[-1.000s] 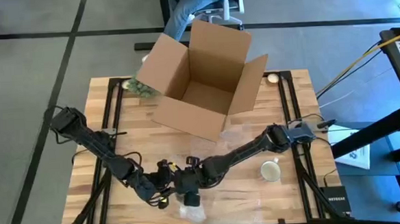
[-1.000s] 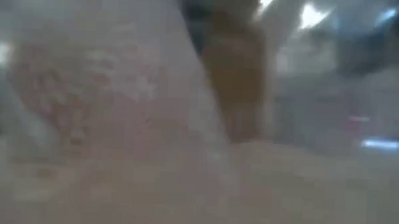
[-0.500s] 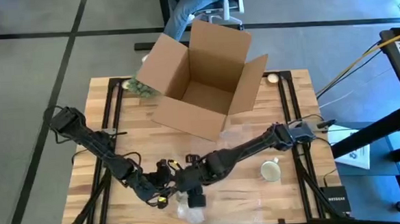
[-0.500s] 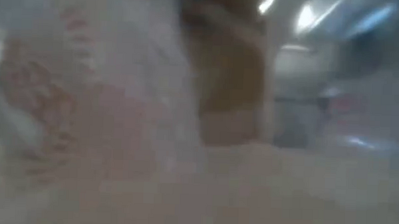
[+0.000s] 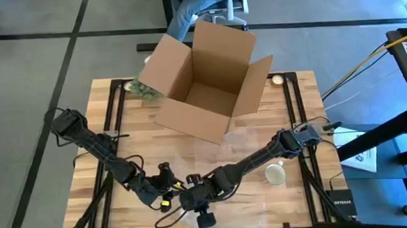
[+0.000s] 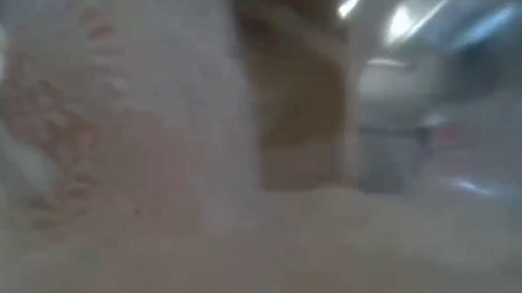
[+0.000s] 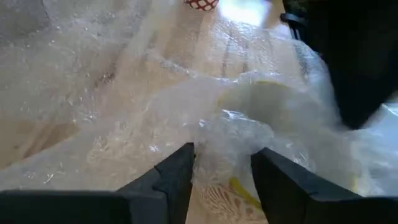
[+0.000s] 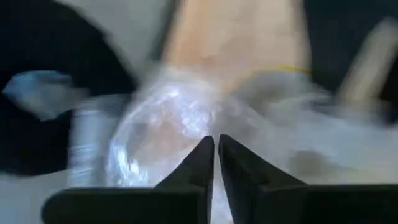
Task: Wrap mug
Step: Wrap the orange mug with the left bubble wrap
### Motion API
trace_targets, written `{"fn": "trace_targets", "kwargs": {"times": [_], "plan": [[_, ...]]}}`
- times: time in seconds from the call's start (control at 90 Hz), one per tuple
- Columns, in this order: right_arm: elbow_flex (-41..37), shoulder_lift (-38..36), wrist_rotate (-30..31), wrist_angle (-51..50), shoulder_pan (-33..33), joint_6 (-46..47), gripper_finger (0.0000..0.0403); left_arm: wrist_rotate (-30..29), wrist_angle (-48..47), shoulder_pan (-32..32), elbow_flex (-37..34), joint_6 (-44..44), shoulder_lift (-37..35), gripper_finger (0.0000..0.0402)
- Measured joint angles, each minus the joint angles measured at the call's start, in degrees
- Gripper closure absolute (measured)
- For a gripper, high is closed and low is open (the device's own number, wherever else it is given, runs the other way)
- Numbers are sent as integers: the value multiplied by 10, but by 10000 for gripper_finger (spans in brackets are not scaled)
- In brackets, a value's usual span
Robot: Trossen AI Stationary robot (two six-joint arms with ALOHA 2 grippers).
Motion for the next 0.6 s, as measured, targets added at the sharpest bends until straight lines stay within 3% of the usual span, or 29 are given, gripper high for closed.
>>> {"fn": "trace_targets", "kwargs": {"times": [0.089,0.6], "plan": [[-1,1,34,2,-12,-2,398,-2,-1,0,0,0,0,260],[-54,18,6,73,-27,30,402,2,-16,0,5,12,-17,260]]}}
